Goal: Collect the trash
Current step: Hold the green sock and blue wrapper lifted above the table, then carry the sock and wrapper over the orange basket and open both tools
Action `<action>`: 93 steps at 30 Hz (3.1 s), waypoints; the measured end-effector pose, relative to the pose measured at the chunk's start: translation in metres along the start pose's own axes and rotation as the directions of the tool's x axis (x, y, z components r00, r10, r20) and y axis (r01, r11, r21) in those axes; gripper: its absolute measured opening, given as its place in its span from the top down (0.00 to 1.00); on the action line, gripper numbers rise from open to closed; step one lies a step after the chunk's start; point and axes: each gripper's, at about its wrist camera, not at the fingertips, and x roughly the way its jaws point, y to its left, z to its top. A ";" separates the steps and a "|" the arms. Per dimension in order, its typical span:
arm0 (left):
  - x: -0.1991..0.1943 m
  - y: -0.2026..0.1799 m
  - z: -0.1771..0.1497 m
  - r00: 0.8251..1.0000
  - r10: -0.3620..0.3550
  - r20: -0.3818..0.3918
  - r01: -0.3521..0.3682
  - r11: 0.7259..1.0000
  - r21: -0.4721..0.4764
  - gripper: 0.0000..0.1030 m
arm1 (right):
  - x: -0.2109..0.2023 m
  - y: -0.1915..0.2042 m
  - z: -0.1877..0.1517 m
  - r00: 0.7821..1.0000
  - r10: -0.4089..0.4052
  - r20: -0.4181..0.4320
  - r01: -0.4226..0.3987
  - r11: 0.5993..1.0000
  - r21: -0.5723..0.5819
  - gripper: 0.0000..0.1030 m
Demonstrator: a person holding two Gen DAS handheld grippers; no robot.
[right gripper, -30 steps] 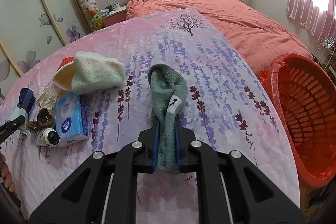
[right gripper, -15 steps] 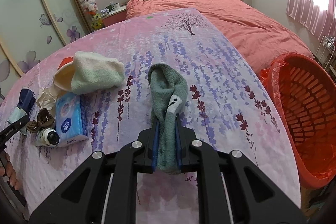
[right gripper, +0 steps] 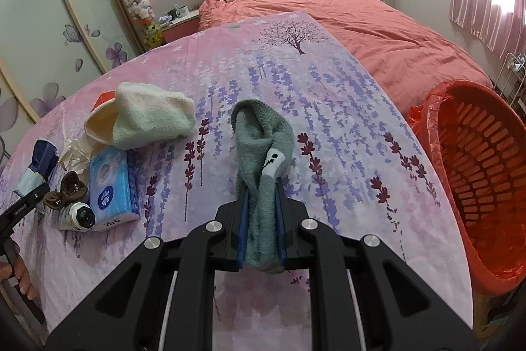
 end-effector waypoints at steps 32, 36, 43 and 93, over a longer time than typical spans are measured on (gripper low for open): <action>-0.041 0.018 -0.013 0.996 -0.068 0.049 0.066 0.997 0.033 0.85 | -0.034 -0.008 -0.015 0.999 0.019 0.034 -0.018 0.999 -0.029 0.91; -0.076 -0.002 -0.012 0.989 -0.109 0.101 0.102 0.992 0.071 0.85 | -0.058 -0.020 -0.015 0.997 0.025 0.075 -0.023 0.999 -0.023 0.91; -0.132 -0.075 -0.015 0.952 -0.268 0.145 0.245 0.956 0.161 0.85 | -0.105 -0.061 -0.011 0.987 0.000 0.162 -0.009 0.999 0.050 0.91; -0.087 -0.366 -0.075 0.891 -0.446 -0.087 0.436 0.786 0.437 0.33 | -0.117 -0.231 -0.008 0.970 -0.138 0.202 0.073 0.951 0.299 0.44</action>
